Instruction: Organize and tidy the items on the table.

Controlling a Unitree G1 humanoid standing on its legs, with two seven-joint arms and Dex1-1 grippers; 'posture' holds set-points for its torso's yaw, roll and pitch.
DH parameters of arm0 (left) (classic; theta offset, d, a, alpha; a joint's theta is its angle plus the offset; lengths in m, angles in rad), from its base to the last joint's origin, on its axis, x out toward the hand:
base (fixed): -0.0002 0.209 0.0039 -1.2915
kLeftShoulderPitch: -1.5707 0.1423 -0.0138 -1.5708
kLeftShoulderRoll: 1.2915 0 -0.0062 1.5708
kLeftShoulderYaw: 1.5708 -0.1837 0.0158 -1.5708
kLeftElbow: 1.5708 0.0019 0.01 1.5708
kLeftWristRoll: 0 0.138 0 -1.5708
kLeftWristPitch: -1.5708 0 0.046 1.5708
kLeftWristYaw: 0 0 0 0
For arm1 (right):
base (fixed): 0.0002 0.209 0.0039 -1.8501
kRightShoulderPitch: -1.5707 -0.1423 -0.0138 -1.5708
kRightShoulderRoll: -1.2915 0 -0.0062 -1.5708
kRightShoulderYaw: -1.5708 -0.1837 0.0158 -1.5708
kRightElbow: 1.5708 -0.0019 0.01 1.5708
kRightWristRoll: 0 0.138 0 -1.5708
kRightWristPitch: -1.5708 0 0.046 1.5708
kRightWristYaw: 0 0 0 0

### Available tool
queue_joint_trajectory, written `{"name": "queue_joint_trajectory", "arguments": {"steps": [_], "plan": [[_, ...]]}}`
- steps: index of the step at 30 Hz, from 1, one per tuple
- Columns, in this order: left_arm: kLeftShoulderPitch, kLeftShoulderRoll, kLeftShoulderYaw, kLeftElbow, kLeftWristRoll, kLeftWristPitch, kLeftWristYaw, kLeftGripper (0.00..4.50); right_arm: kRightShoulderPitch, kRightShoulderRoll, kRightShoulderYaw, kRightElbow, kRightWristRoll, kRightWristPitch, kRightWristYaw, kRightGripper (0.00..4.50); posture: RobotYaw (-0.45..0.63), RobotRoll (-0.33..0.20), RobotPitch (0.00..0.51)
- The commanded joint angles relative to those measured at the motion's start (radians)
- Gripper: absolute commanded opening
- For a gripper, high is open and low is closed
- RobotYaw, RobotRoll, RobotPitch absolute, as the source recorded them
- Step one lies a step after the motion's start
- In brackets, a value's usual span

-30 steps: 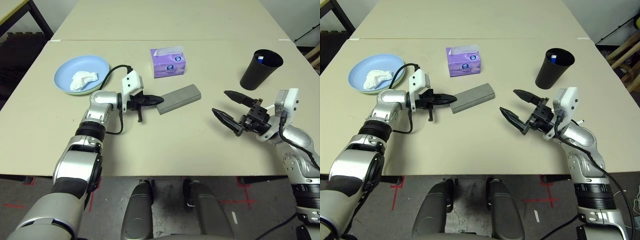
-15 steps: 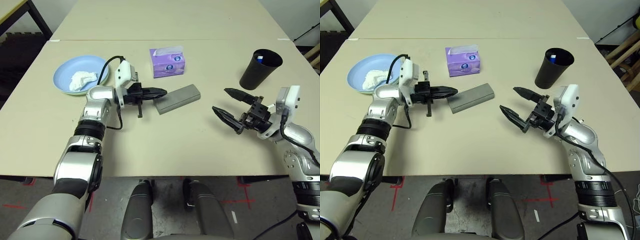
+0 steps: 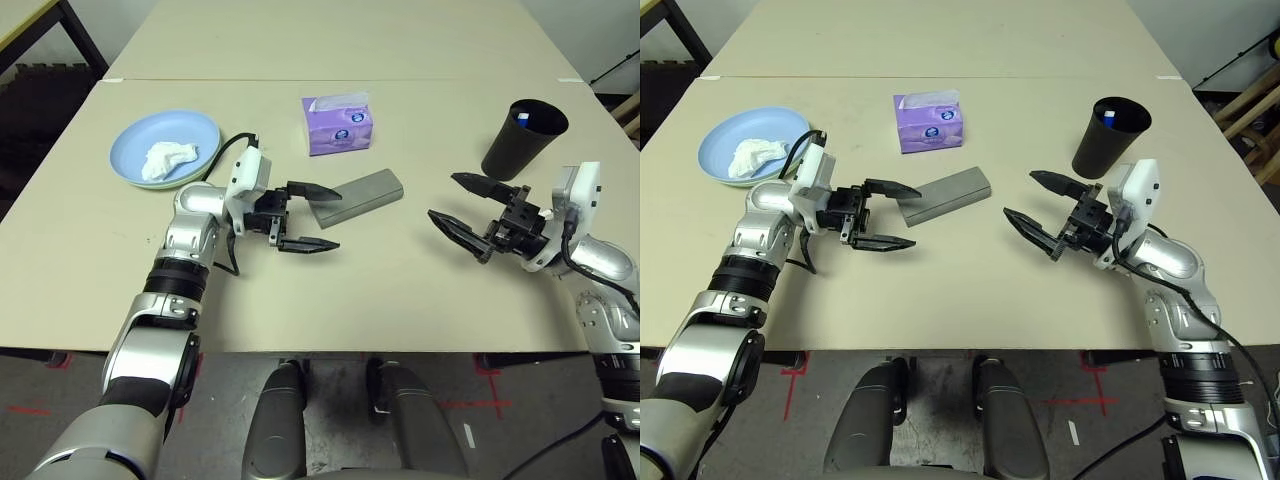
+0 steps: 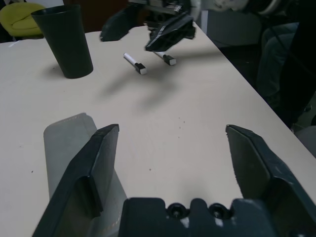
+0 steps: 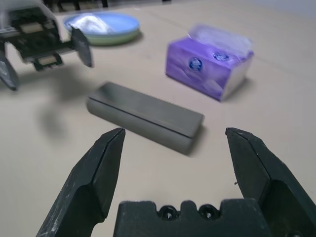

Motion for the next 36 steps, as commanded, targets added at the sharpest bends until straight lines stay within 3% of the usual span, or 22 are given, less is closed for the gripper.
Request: {"name": "queue_joint_trajectory", "arguments": {"steps": [1, 9, 19, 26, 36], "plan": [[0.020, -0.008, -0.009, -0.027, -0.014, 0.006, 0.006, 4.45, -0.079, -0.108, 0.060, -0.014, -0.041, 0.160, 0.034, 4.50, 0.05, 0.000, 0.204], [0.022, -0.011, -0.009, -0.022, -0.011, 0.000, 0.015, 4.45, -0.237, -0.324, 0.258, 0.071, -0.197, 0.163, 0.286, 4.50, 0.06, 0.000, 0.208], [0.046, -0.014, -0.021, -0.068, 0.002, 0.043, 0.069, 4.45, -0.483, -0.454, 0.503, 0.345, -0.562, -0.282, 0.607, 4.50, 0.07, 0.000, 0.218], [0.053, -0.015, -0.024, -0.100, 0.000, 0.086, 0.116, 4.45, -0.464, -0.485, 0.520, 0.424, -0.657, -0.469, 0.674, 4.50, 0.07, 0.000, 0.225], [0.061, -0.015, -0.024, -0.113, 0.003, 0.089, 0.153, 4.45, -0.377, -0.506, 0.494, 0.389, -0.691, -0.573, 0.668, 4.50, 0.07, 0.000, 0.231]]}}
